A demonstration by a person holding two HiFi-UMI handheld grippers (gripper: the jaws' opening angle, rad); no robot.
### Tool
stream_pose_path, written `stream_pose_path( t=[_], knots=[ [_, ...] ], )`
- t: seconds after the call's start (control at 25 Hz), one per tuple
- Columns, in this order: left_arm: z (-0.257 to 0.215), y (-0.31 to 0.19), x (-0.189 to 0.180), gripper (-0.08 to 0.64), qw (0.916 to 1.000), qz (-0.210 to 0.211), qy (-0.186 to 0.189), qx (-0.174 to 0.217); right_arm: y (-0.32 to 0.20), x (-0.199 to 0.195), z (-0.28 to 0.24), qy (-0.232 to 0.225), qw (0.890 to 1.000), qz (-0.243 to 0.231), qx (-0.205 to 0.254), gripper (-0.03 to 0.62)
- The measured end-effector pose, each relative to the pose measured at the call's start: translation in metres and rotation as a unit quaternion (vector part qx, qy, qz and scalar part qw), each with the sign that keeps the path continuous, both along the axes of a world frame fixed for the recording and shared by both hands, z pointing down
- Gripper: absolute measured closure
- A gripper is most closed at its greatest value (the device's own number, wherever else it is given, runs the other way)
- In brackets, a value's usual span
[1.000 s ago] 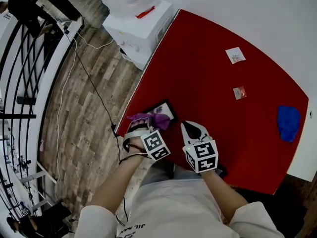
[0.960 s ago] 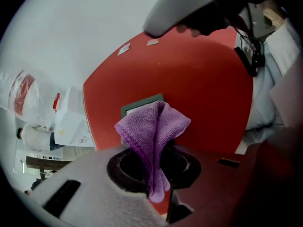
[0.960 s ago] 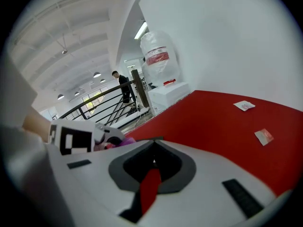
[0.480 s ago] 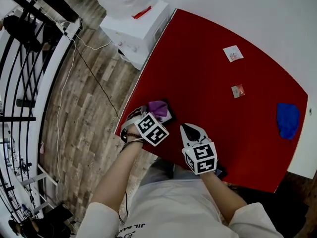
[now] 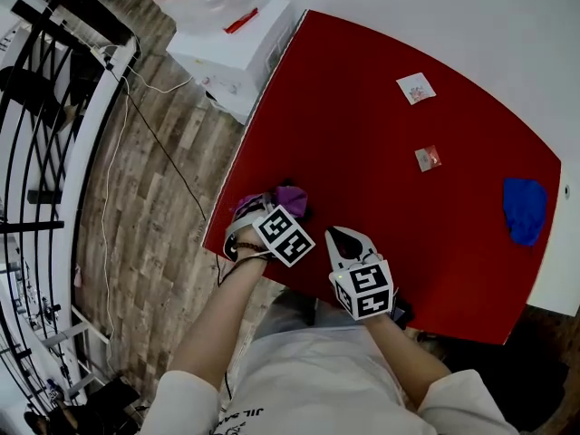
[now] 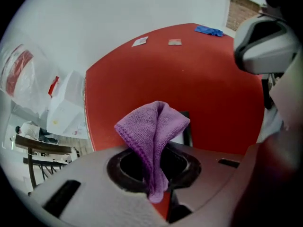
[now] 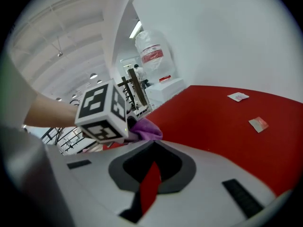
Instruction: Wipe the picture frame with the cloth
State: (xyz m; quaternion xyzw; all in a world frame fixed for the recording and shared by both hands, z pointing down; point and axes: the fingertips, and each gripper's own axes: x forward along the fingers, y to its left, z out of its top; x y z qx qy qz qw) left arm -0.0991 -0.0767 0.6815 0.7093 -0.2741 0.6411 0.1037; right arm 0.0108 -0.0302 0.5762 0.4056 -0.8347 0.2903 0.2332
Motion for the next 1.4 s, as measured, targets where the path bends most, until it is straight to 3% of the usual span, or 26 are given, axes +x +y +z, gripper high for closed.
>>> stream_pose_path(
  t=[0.32, 0.6, 0.84, 1.2, 1.4],
  knots=[
    [0.004, 0.052, 0.03, 0.497, 0.9997, 0.024, 0.003, -0.007, -0.009, 0.006, -0.001, -0.007, 1.0, 0.003, 0.002, 0.588],
    [-0.015, -0.023, -0.01, 0.497, 0.9992, -0.024, -0.011, 0.03, -0.005, 0.013, 0.0, -0.006, 1.0, 0.008, 0.0, 0.588],
    [-0.015, -0.06, -0.021, 0.497, 0.9985, -0.043, -0.025, 0.021, -0.002, 0.021, 0.001, -0.003, 1.0, 0.011, -0.003, 0.588],
    [0.004, 0.022, 0.034, 0.497, 0.9992, 0.028, -0.025, -0.013, -0.006, 0.027, 0.005, -0.005, 1.0, 0.016, -0.006, 0.588],
    [0.006, 0.04, 0.042, 0.497, 0.999, 0.036, -0.023, -0.009, -0.006, 0.023, 0.007, -0.008, 1.0, 0.014, -0.008, 0.588]
  ],
)
